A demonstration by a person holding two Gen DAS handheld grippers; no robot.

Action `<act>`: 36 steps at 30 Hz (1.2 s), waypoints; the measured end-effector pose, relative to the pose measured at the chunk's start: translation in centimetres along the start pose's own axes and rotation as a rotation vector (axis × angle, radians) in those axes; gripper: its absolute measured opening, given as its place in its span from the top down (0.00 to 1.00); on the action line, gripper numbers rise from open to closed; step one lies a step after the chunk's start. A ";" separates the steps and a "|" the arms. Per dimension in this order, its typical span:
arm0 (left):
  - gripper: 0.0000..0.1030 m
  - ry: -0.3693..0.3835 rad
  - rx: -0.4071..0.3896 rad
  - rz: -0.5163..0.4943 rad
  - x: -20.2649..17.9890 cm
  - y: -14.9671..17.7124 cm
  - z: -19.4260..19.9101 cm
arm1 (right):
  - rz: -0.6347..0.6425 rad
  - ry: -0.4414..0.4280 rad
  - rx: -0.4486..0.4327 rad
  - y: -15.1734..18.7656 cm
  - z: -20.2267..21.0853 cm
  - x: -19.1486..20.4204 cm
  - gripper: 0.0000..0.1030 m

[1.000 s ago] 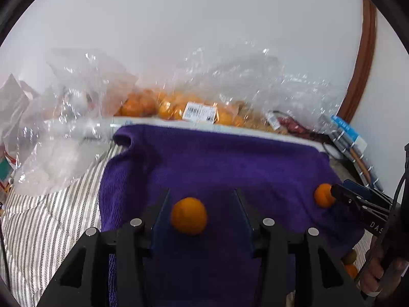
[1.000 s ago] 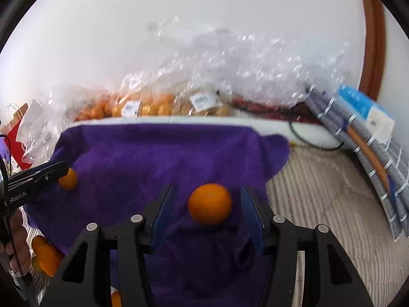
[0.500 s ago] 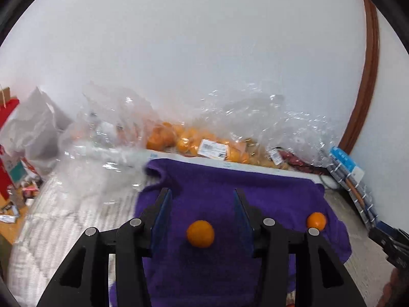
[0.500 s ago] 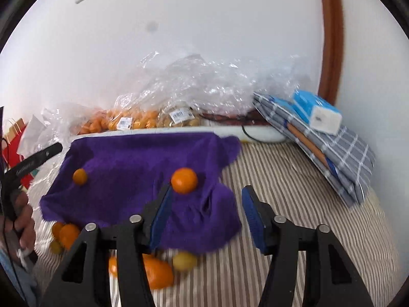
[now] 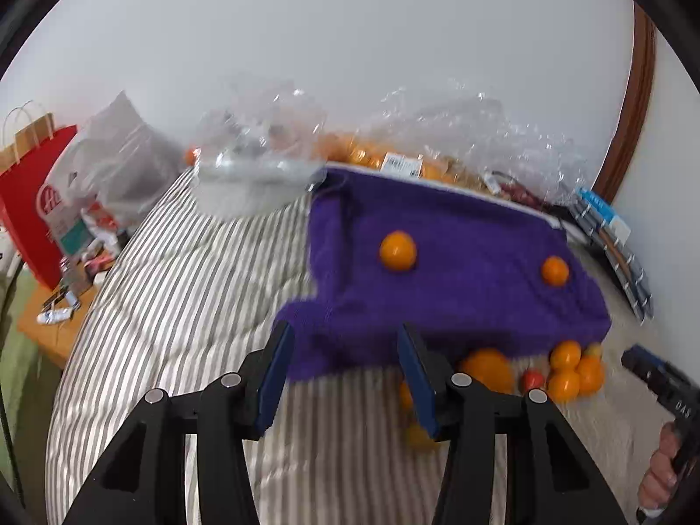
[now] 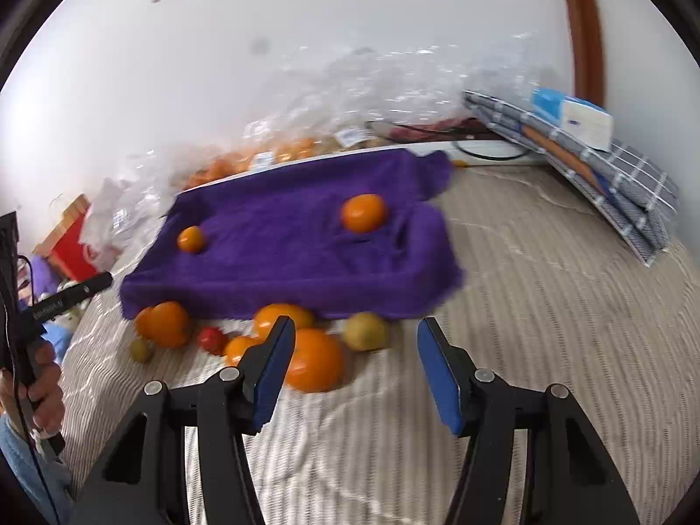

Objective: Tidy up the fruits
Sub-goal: 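Open the left tool onto the towel while the right tool releases its tangerine there, then grasp a yellow-green fruit with the left tool while the right tool grasps a tangerine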

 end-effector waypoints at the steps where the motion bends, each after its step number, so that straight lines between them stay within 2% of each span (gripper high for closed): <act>1: 0.53 0.001 0.009 -0.002 0.0 0.4 0.1 | 0.016 -0.004 0.004 0.2 -0.1 0.5 0.43; 5: 0.53 -0.005 0.036 -0.028 -0.2 2.1 0.8 | 0.059 -0.030 0.060 1.4 -1.7 2.1 0.43; 9: 0.48 0.018 0.047 -0.041 -0.5 3.2 1.7 | 0.064 -0.041 0.087 1.8 -3.3 2.9 0.43; 11: 0.48 0.044 0.078 -0.043 -0.8 3.9 1.4 | 0.060 -0.027 0.098 1.9 -4.0 2.9 0.49; 12: 0.48 0.052 0.088 -0.043 -0.9 4.2 1.3 | 0.053 -0.019 0.106 1.9 -4.3 2.8 0.57; 13: 0.48 0.058 0.090 -0.046 -1.1 4.4 1.2 | 0.046 -0.020 0.119 2.0 -4.4 2.7 0.58; 15: 0.48 0.083 0.092 -0.062 -1.9 4.5 1.1 | 0.031 -0.034 0.115 2.0 -4.1 2.3 0.59; 20: 0.48 0.135 0.131 -0.080 -4.2 4.8 -0.4 | 0.024 0.004 0.086 2.6 -2.5 1.2 0.59; 25: 0.64 0.143 0.145 -0.054 -5.3 5.2 -1.9 | 0.011 0.033 0.098 3.5 -1.8 0.3 0.59; 28: 0.76 0.102 0.136 -0.084 -5.4 5.6 -2.3 | -0.007 0.063 0.090 3.4 -1.7 0.0 0.59; 36: 0.76 0.181 0.118 -0.018 -4.5 5.8 -2.0 | 0.007 0.126 0.104 3.5 -2.2 0.1 0.59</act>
Point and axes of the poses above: each gripper's, at about its wrist camera, not at the fingertips, and z roughly against the way its jaws point, x to its left, y to its underside, the point moved 6 cm from there along -z, roughly the way its jaws point
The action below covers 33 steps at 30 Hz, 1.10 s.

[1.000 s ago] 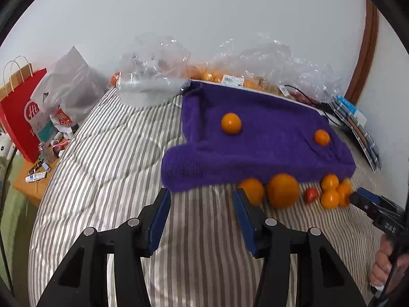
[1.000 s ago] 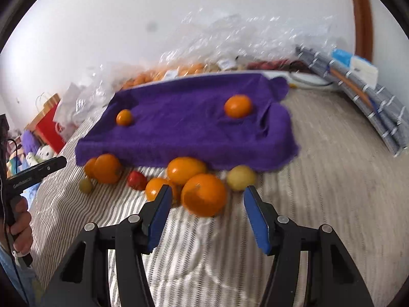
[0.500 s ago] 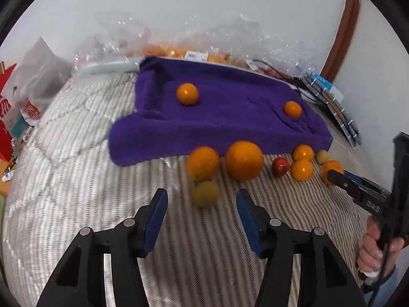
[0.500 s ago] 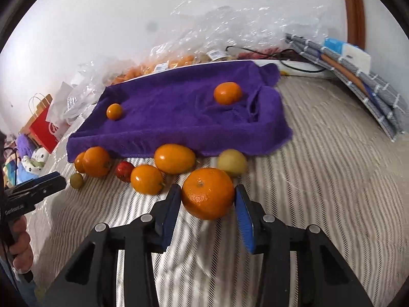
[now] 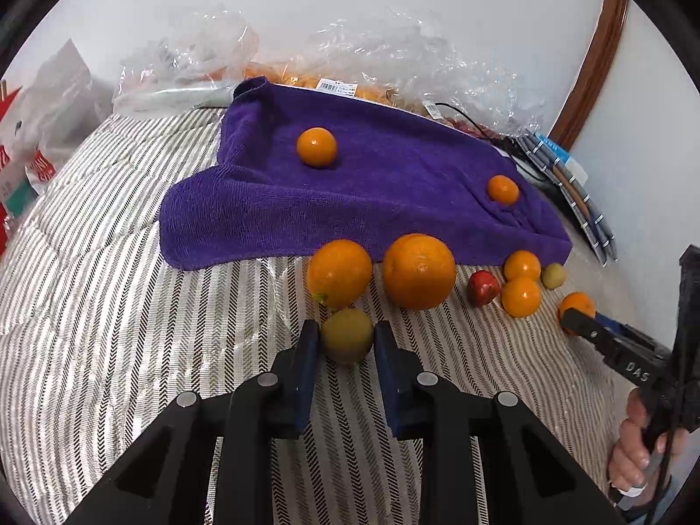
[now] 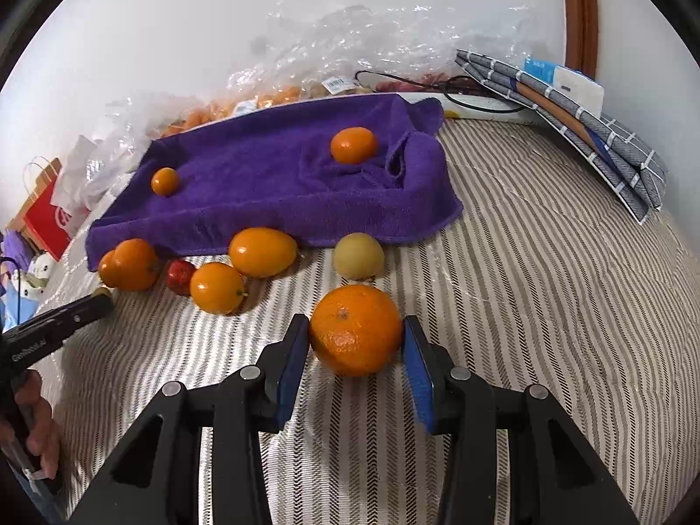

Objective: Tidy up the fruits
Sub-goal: 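Grasp a yellow-green fruit with the left tool while the right tool grasps a tangerine, then carry the yellow-green fruit onto the towel while the right tool carries its tangerine there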

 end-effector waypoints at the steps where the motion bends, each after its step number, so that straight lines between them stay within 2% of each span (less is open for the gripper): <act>1: 0.76 0.019 -0.003 0.008 0.1 0.0 0.1 | -0.004 0.004 0.008 0.0 -0.1 -0.1 0.59; 3: 0.76 0.053 -0.014 0.023 0.3 0.0 0.3 | -0.005 -0.001 0.016 0.0 -0.3 -0.1 0.59; 5: 0.76 0.054 -0.048 0.023 0.2 -0.1 0.9 | -0.013 -0.001 0.011 0.0 -0.2 -0.2 0.59; 10: 0.76 0.061 -0.111 -0.047 -1.3 -0.2 2.0 | -0.005 -0.018 -0.047 -0.1 0.8 0.0 0.59; 16: 0.76 0.063 -0.092 -0.048 -1.5 -0.3 1.5 | -0.045 -0.062 -0.081 -0.3 1.4 -0.7 0.59; 23: 0.76 0.037 -0.100 -0.058 -1.7 -0.3 1.5 | -0.034 -0.085 -0.107 -0.4 2.0 -0.3 0.59; 27: 0.76 0.041 -0.145 -0.059 -1.8 -0.5 2.4 | -0.054 -0.076 -0.120 -0.4 2.3 -0.7 0.59; 28: 0.76 0.025 -0.141 -0.058 -1.8 -0.5 2.6 | -0.057 -0.067 -0.121 -0.4 2.4 -0.8 0.59; 30: 0.76 0.044 -0.126 -0.043 -1.7 -0.8 3.1 | -0.064 -0.059 -0.112 -0.4 2.3 -1.0 0.59; 33: 0.76 0.033 -0.149 -0.039 -1.6 -2.4 4.4 | -0.088 -0.077 -0.104 -1.1 2.4 -1.0 0.59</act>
Point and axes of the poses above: each gripper's, at about its wrist camera, not at the fingertips, and z roughly against the way its jaws point, x to its left, y to its underside, the point moved 6 cm from there along -z, roughly the way its jaws point
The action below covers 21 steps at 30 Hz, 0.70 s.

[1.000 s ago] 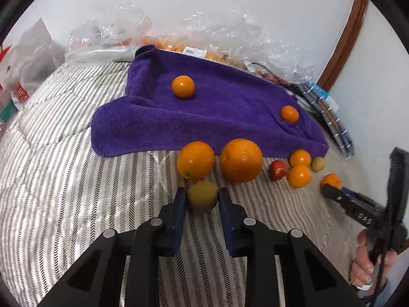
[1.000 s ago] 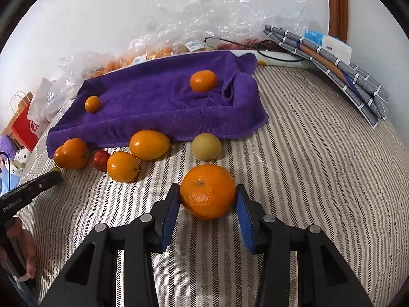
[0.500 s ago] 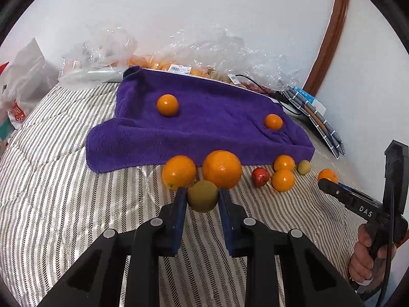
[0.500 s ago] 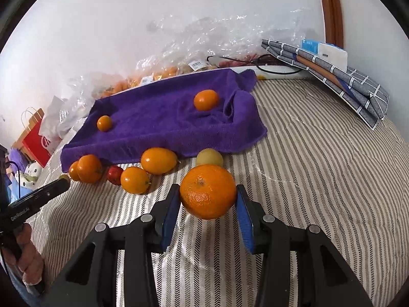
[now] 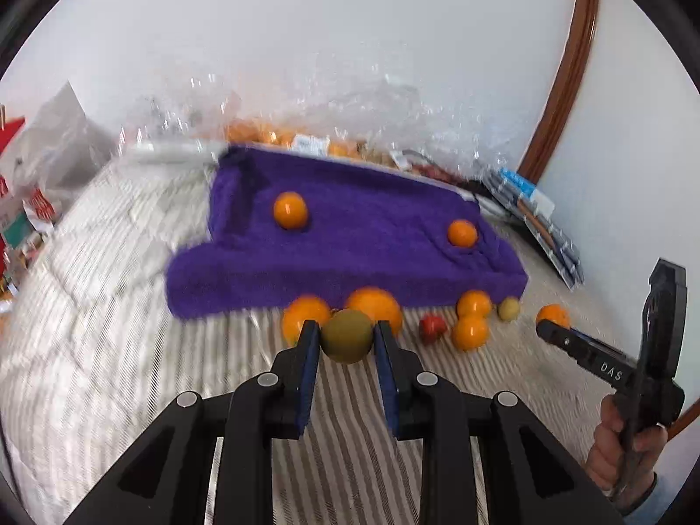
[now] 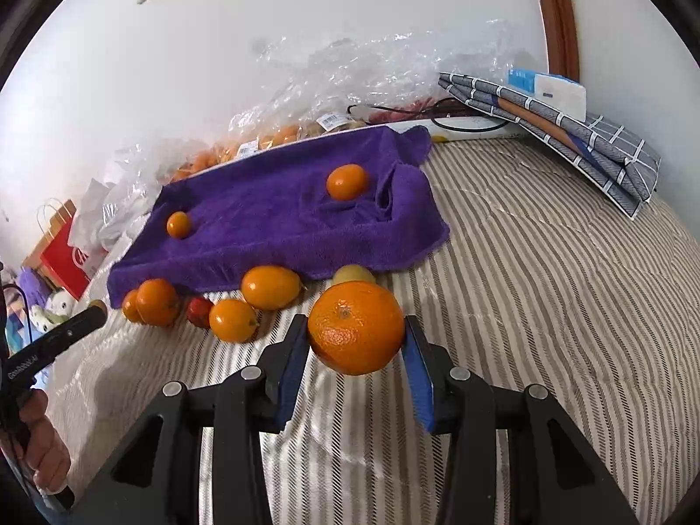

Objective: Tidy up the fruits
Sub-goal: 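Carry the yellow-green fruit onto the towel while the right tool carries its tangerine there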

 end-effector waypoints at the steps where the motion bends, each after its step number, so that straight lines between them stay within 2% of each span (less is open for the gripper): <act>1: 0.76 -0.023 -0.014 -0.010 0.1 -0.9 0.3 | -0.003 -0.003 -0.009 -0.5 0.1 0.1 0.59; 9: 0.76 -0.101 -0.145 -0.015 1.1 -9.0 0.1 | 0.029 -0.013 -0.114 -7.0 0.4 2.3 0.59; 13: 0.76 -0.090 -0.215 0.021 1.6 -11.8 -1.4 | 0.040 -0.003 -0.153 -10.4 -0.9 3.2 0.59; 18: 0.76 -0.113 -0.237 0.052 2.8 -11.9 -4.0 | 0.027 0.004 -0.153 -11.9 -3.8 3.2 0.59; 21: 0.76 -0.116 -0.174 0.058 3.7 -10.9 -6.0 | 0.020 -0.014 -0.141 -10.9 -5.5 2.6 0.59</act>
Point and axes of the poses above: each gripper's, at about its wrist camera, not at the fingertips, and z roughly against the way its jaws point, x to its left, y to its underside, the point moved 6 cm from there along -z, roughly the way its jaws point
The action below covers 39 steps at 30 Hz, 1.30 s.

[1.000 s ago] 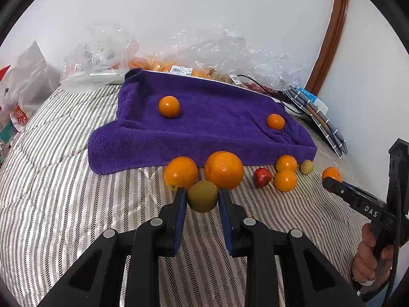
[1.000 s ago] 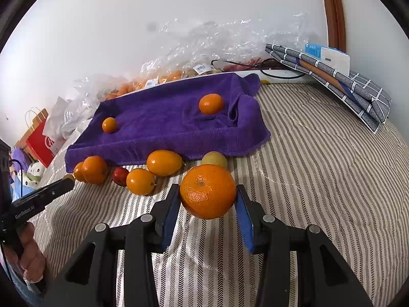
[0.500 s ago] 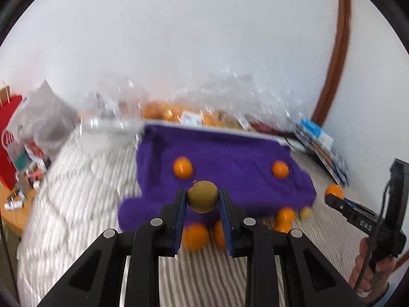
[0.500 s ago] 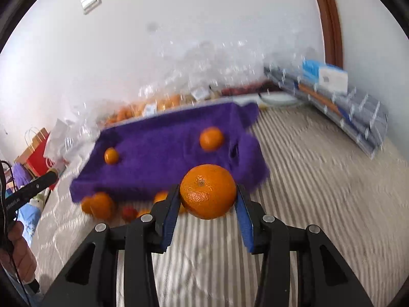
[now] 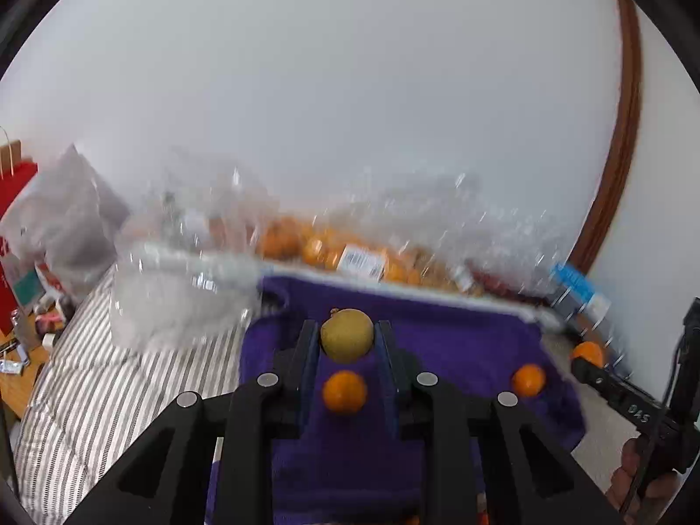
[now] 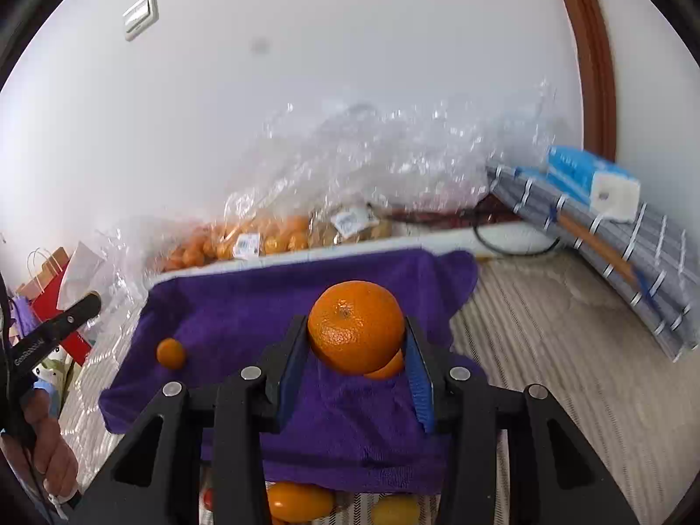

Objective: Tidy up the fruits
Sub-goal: 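Carry the yellow-green fruit onto the towel while the right tool carries its tangerine there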

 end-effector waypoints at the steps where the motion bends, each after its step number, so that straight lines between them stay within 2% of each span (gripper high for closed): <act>1: 0.76 0.001 0.010 0.001 0.2 0.3 -0.4 | -0.008 -0.010 0.016 0.5 -0.5 -0.2 0.59; 3: 0.76 -0.009 0.025 -0.004 0.5 0.9 -1.0 | -0.022 -0.011 0.064 1.2 -1.5 -0.7 0.59; 8: 0.76 0.019 0.079 0.017 0.8 2.0 -2.2 | -0.025 0.014 0.073 1.6 -2.2 -1.5 0.59; 11: 0.76 0.007 0.096 -0.012 0.5 2.5 -2.7 | -0.019 0.019 0.073 1.7 -2.4 -1.6 0.59; 20: 0.76 0.002 0.118 -0.049 0.0 3.0 -3.5 | -0.012 0.016 0.135 2.6 -3.7 -1.1 0.59; 39: 0.76 0.004 0.190 -0.070 -0.3 4.2 -5.1 | 0.032 0.059 0.173 3.2 -4.2 -1.1 0.59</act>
Point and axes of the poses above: each gripper's, at about its wrist camera, not at the fingertips, and z roughly against the way its jaws point, x to its left, y to its underside, the point moved 6 cm from there along -z, roughly the way its jaws point
